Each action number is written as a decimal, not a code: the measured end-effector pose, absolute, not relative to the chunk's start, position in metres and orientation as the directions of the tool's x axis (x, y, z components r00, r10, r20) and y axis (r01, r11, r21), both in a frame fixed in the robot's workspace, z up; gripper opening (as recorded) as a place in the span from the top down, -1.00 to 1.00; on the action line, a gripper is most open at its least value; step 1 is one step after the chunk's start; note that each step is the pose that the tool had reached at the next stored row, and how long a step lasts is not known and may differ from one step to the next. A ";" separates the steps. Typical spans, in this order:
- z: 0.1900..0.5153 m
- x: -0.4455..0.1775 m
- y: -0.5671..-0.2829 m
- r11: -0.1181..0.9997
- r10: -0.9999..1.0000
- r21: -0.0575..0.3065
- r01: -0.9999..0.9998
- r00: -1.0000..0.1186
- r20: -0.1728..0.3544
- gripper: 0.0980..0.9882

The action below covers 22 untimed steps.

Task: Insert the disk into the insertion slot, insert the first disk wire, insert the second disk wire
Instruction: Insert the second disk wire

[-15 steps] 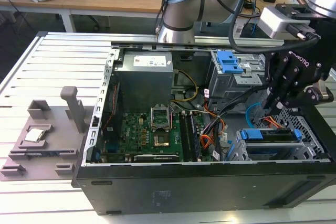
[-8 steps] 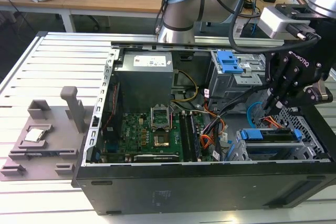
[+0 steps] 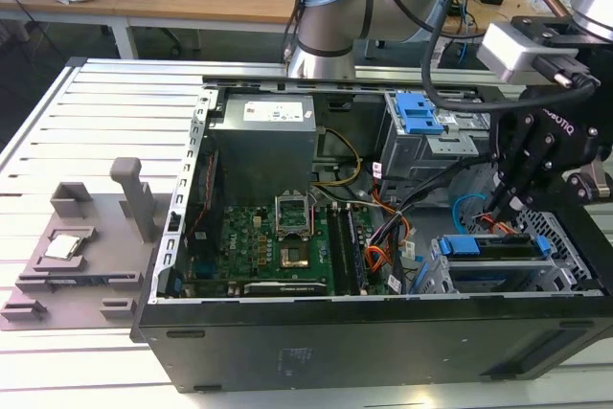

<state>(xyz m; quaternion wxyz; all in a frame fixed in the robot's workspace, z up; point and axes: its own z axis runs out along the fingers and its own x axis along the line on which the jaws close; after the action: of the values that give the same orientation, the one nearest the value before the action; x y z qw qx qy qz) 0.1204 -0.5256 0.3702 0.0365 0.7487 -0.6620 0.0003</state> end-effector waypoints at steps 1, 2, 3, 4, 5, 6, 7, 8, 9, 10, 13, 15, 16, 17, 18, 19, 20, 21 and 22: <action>0.370 0.120 -0.528 -0.121 -0.991 0.054 -0.991 0.124 0.049 0.86; 0.370 0.120 -0.529 -0.121 -0.991 0.054 -0.991 0.124 0.049 0.86; 0.370 0.120 -0.529 -0.121 -0.991 0.054 -0.991 0.124 0.049 0.86; 0.370 0.120 -0.530 -0.119 -0.991 0.054 -0.991 0.122 0.050 0.86; 0.370 0.120 -0.530 -0.102 -0.993 0.054 -0.993 0.105 0.050 0.86; 0.370 0.120 -0.530 -0.079 -0.995 0.054 -0.995 0.081 0.050 0.86; 0.370 0.120 -0.530 -0.062 -0.997 0.054 -0.997 0.065 0.050 0.86; 0.369 0.120 -0.530 -0.046 -0.998 0.054 -0.997 0.049 0.051 0.86; 0.369 0.120 -0.530 -0.009 -0.999 0.054 -0.998 0.011 0.051 0.86; 0.369 0.120 -0.530 0.009 -0.999 0.054 -0.998 -0.006 0.051 0.86; 0.368 0.120 -0.530 0.052 -0.997 0.054 -0.997 -0.050 0.051 0.86; 0.368 0.120 -0.530 0.057 -0.997 0.054 -0.997 -0.054 0.051 0.86; 0.368 0.120 -0.530 0.057 -0.997 0.054 -0.997 -0.054 0.051 0.86; 0.368 0.120 -0.530 0.057 -0.997 0.054 -0.997 -0.054 0.051 0.86; 0.368 0.120 -0.530 0.057 -0.997 0.054 -0.997 -0.054 0.051 0.86; 0.368 0.120 -0.530 0.057 -0.997 0.055 -0.997 -0.054 0.051 0.86; 0.368 0.120 -0.530 0.057 -0.997 0.054 -0.997 -0.054 0.052 0.86; 0.367 0.120 -0.530 0.057 -0.997 0.054 -0.997 -0.054 0.051 0.86; 0.367 0.121 -0.530 0.057 -0.997 0.054 -0.997 -0.054 0.051 0.86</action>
<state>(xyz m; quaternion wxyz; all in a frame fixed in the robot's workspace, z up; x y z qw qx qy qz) 0.1205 -0.5295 0.3669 0.0374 0.6866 -0.7260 -0.0021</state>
